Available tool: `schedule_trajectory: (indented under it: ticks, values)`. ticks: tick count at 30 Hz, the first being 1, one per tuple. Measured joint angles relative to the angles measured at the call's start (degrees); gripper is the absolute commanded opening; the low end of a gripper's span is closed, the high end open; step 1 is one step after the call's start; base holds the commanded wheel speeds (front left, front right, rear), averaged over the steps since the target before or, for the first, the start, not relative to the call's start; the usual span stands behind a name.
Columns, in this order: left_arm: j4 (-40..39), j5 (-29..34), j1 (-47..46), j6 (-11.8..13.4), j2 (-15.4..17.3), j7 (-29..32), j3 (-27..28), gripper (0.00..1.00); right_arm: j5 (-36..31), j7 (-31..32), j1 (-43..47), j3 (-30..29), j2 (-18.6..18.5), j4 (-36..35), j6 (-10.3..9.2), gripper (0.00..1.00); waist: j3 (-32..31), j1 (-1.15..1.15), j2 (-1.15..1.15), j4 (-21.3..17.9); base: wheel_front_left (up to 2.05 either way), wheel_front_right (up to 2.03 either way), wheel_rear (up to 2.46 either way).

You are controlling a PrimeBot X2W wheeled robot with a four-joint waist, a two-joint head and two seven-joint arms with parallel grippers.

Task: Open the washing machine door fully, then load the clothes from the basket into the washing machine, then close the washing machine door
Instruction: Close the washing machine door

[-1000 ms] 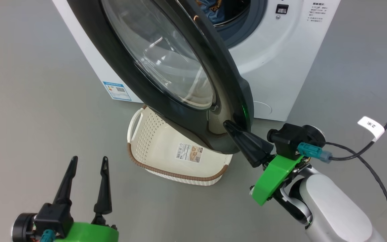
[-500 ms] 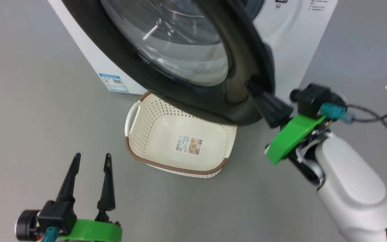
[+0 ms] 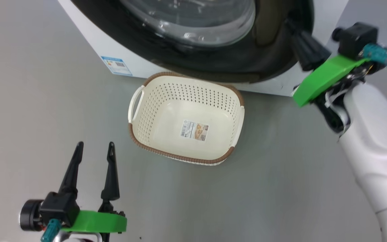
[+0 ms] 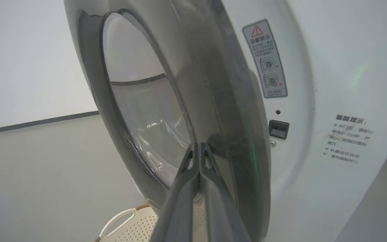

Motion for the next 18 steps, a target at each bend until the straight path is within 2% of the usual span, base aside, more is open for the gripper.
schedule_trajectory:
  ticks: [11,18]
  values:
    - [-0.5,0.5,-2.2,-1.0,-1.9,0.0,0.6,1.0,0.8,-3.9,-12.1,-1.9,-1.0,14.3,-0.01,0.0,3.8,0.01,0.0,1.8,0.0,0.0,0.0]
    - [-0.5,1.0,-2.4,-1.9,-2.5,0.0,0.6,1.0,1.1,-5.3,-15.8,-1.5,-1.0,19.5,-0.01,0.0,4.8,0.0,0.0,2.8,0.0,0.0,0.0]
